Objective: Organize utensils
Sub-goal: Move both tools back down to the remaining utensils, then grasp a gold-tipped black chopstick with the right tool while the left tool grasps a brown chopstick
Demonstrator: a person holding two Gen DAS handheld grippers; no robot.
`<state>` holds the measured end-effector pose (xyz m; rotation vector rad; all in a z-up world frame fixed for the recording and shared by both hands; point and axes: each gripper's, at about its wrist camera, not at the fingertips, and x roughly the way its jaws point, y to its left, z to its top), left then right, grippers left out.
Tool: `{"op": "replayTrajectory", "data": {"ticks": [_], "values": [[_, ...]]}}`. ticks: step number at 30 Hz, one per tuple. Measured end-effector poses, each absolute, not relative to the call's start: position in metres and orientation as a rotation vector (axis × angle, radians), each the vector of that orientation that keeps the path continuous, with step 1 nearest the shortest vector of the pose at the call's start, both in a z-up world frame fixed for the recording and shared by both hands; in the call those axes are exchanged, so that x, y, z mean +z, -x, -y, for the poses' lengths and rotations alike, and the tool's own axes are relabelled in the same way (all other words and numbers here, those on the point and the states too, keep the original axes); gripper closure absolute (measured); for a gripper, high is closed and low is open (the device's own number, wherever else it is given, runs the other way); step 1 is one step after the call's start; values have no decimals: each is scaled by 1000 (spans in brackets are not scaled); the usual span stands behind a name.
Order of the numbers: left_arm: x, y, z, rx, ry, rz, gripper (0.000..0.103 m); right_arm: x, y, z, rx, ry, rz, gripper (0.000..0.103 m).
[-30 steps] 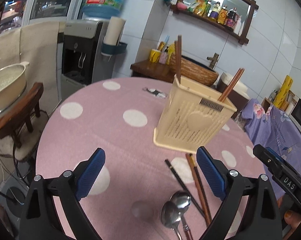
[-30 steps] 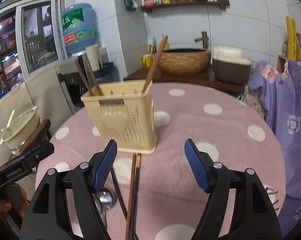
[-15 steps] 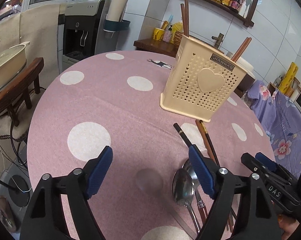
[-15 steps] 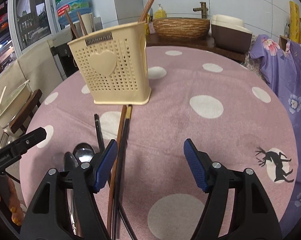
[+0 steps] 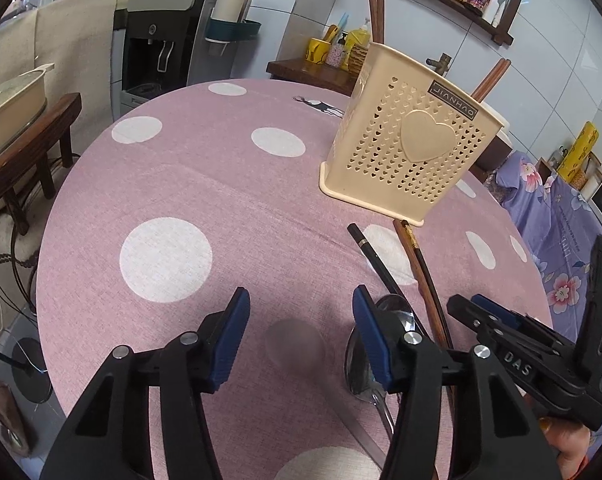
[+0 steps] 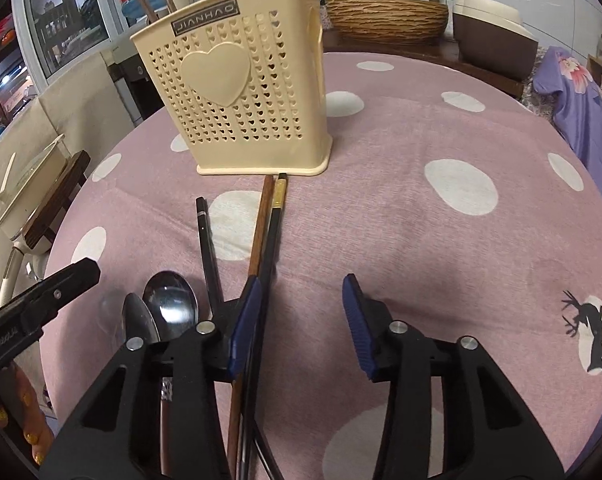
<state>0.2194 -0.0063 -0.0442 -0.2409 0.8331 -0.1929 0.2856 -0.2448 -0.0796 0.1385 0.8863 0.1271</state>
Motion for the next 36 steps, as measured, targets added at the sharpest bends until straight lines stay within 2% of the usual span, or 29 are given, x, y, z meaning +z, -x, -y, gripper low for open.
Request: {"op": "replayTrajectory", "data": {"ticks": [3,11,14,19,30,33,36], "values": [[-44,-220,4,-193,246,-835,50,-85,-298,239,136,-135,-920,67],[-44,-226,8,-212,240,-854,50,-85,-325,224,106,-84,-969,71],[-41,-234,18,-251,229,-871,50,-85,-337,221,82,-57,-967,76],[-39,-252,38,-267,177,-895,51,-86,-349,225,57,-21,-959,95],[-42,-283,87,-357,72,-979,57,-86,-334,284,46,-189,-965,95],[-48,-293,102,-362,34,-1019,66,-88,-329,302,19,-244,-957,95],[-52,-304,118,-375,9,-1058,69,-90,-326,315,-2,-274,-947,95]]}}
